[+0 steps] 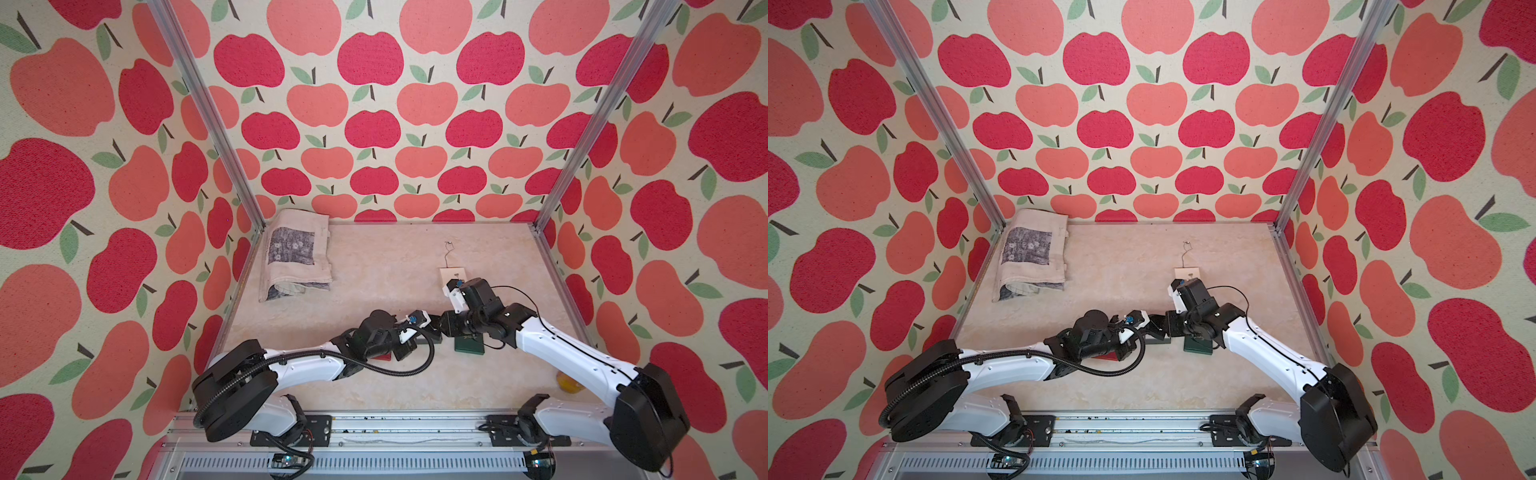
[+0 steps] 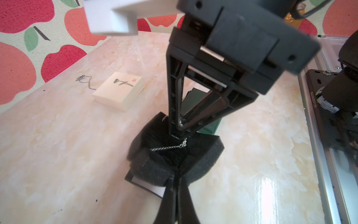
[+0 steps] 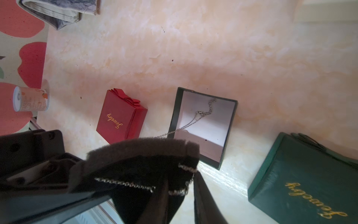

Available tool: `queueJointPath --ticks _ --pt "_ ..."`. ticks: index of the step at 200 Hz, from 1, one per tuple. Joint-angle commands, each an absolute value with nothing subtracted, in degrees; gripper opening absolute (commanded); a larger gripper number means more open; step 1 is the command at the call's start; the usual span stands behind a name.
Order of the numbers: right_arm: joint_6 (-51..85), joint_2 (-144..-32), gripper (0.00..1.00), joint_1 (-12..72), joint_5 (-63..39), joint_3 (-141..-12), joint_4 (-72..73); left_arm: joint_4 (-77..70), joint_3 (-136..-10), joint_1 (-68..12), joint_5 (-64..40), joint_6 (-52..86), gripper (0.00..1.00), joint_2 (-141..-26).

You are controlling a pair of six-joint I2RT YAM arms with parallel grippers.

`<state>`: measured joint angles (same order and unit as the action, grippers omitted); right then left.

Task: Take the necklace out of the lift-off lid jewelry box
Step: Pick up the necklace from the inner lining.

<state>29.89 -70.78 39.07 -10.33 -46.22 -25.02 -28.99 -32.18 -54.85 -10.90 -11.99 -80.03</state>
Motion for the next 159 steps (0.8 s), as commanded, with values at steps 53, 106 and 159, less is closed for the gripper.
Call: queueJointPath --ticks 53,106,159 --pt "28.2 -69.4 0.14 37.5 -13.3 -46.6 -25.7 -29.6 -32.4 -55.2 -10.1 -13.1 0.0 -79.0" --pt "28.7 -68.4 0.22 37.2 -13.7 -46.1 -25.4 -29.2 -32.5 -55.1 -10.0 -13.2 0.0 -79.2" --pt "30.5 -65.2 0.34 35.3 -14.9 -44.5 -25.2 -29.4 -32.4 -55.1 -9.8 -13.2 0.0 -79.1"
